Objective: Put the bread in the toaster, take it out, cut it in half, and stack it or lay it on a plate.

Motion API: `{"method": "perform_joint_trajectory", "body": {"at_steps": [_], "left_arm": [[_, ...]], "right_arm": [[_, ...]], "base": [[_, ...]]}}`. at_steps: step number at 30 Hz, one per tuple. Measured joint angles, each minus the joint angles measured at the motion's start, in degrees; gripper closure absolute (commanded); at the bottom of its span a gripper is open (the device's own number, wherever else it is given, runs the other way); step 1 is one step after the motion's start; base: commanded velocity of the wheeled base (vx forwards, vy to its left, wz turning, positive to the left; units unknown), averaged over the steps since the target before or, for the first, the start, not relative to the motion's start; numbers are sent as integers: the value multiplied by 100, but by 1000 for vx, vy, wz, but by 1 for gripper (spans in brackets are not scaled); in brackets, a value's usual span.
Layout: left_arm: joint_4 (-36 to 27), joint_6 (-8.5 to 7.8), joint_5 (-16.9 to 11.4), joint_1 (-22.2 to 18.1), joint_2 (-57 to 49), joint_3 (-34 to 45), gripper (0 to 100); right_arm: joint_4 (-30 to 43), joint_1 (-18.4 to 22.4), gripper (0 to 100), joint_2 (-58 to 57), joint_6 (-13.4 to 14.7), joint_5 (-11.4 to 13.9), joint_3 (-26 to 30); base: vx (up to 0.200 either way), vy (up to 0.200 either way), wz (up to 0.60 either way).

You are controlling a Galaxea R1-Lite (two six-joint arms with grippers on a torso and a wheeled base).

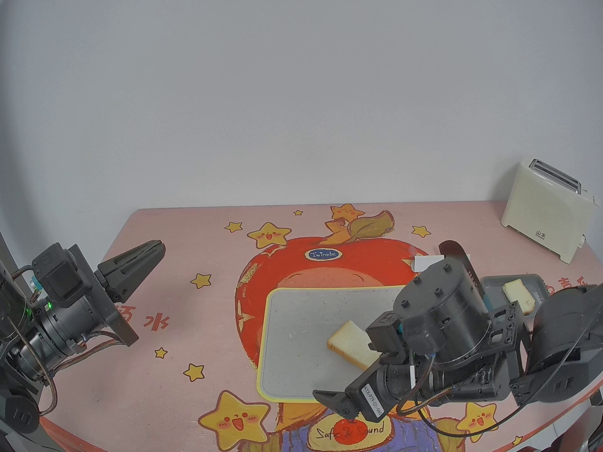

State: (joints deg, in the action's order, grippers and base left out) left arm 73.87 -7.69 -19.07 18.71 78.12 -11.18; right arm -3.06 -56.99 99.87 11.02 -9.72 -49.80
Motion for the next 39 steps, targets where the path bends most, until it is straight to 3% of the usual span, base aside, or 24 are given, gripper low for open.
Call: {"method": "perform_joint_trajectory", "body": {"at_steps": [39], "left_arm": [[2, -21, -1, 0, 0, 2, 100]], "right_arm": [[-2, 66, 0, 219, 4, -11, -12]], "base": [[0, 0, 0]]}}
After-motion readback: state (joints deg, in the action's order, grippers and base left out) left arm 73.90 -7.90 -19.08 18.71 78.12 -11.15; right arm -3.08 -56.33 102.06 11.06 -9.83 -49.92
